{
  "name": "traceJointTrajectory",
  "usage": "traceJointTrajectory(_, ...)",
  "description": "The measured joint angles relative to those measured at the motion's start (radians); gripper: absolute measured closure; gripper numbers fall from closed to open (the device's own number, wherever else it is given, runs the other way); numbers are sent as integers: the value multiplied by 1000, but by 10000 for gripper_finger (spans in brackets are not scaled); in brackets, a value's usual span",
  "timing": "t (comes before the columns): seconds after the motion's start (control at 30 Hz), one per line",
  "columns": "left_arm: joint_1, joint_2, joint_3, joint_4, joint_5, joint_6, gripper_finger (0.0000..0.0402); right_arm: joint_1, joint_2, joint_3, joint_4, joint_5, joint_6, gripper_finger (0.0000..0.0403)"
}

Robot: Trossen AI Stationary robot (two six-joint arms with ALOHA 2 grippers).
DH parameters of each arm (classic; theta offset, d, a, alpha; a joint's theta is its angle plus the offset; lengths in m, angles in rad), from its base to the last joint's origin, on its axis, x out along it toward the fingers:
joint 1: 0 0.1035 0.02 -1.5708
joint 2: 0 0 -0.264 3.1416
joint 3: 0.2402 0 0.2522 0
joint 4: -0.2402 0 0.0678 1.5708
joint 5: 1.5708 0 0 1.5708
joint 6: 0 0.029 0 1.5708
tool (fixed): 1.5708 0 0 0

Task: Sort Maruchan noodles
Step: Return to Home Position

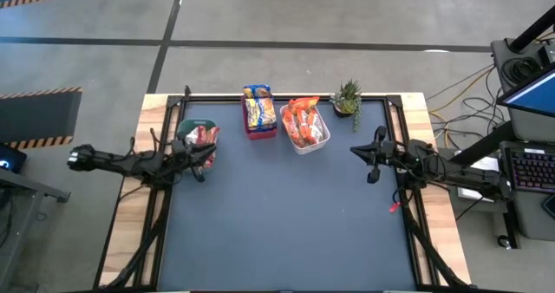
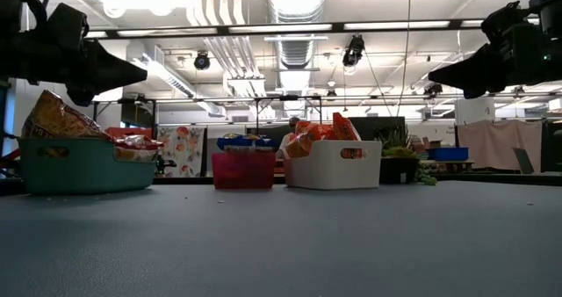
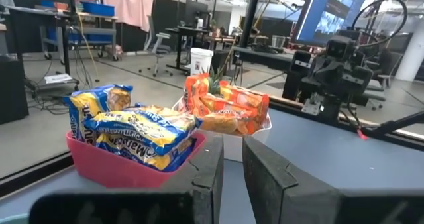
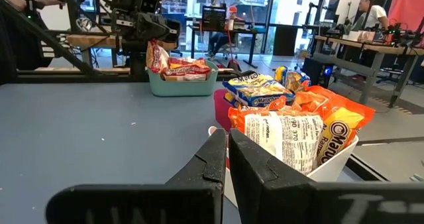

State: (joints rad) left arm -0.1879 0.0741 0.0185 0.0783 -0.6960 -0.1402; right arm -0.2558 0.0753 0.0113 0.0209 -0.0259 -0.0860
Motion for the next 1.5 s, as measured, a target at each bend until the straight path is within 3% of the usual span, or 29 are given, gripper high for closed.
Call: traceJointTrajectory(1.5, 0, 19, 1, 2, 0, 0, 362, 0, 0, 0, -2, 1, 0, 394)
